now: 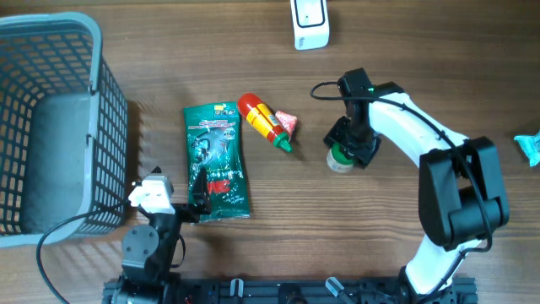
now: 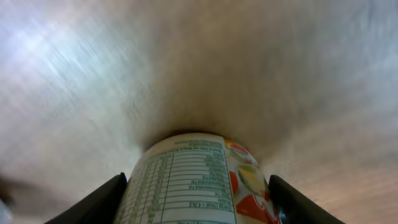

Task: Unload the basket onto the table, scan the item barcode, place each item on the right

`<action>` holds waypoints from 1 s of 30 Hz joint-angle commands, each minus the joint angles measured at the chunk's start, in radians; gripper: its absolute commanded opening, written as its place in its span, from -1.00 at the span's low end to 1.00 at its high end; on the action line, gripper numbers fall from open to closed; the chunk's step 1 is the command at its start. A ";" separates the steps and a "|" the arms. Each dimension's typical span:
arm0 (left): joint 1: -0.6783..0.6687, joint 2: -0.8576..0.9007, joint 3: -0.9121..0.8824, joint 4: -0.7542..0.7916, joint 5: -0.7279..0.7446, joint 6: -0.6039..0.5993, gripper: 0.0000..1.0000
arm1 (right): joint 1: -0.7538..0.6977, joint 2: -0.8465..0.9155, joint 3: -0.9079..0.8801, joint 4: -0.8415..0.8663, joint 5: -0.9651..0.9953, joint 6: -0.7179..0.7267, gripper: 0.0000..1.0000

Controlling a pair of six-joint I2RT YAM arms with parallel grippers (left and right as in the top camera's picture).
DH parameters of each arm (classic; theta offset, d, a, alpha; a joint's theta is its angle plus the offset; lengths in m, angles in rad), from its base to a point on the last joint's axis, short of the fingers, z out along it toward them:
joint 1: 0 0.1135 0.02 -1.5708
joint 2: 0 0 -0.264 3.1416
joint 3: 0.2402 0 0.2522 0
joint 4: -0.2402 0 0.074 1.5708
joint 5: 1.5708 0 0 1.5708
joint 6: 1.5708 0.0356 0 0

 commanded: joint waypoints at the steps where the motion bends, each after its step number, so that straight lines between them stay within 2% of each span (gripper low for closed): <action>1: 0.003 -0.004 -0.004 0.001 0.008 0.019 1.00 | -0.033 0.006 0.087 -0.117 -0.131 -0.138 0.11; 4: 0.003 -0.004 -0.004 0.001 0.008 0.019 1.00 | -0.041 -0.002 0.110 -0.192 -0.263 -0.196 0.08; 9: 0.003 -0.004 -0.004 0.001 0.008 0.019 1.00 | 0.010 -0.007 0.110 -0.263 -0.425 -0.155 0.07; 20: 0.003 -0.004 -0.004 0.001 0.008 0.019 1.00 | 0.313 -0.007 0.110 -0.219 -0.466 0.098 0.05; 27: 0.003 -0.004 -0.004 0.001 0.008 0.019 1.00 | 0.395 -0.007 0.110 -0.148 -0.489 0.208 0.02; 30: 0.003 -0.004 -0.004 0.001 0.008 0.019 1.00 | 0.405 -0.007 0.110 -0.113 -0.538 0.210 0.00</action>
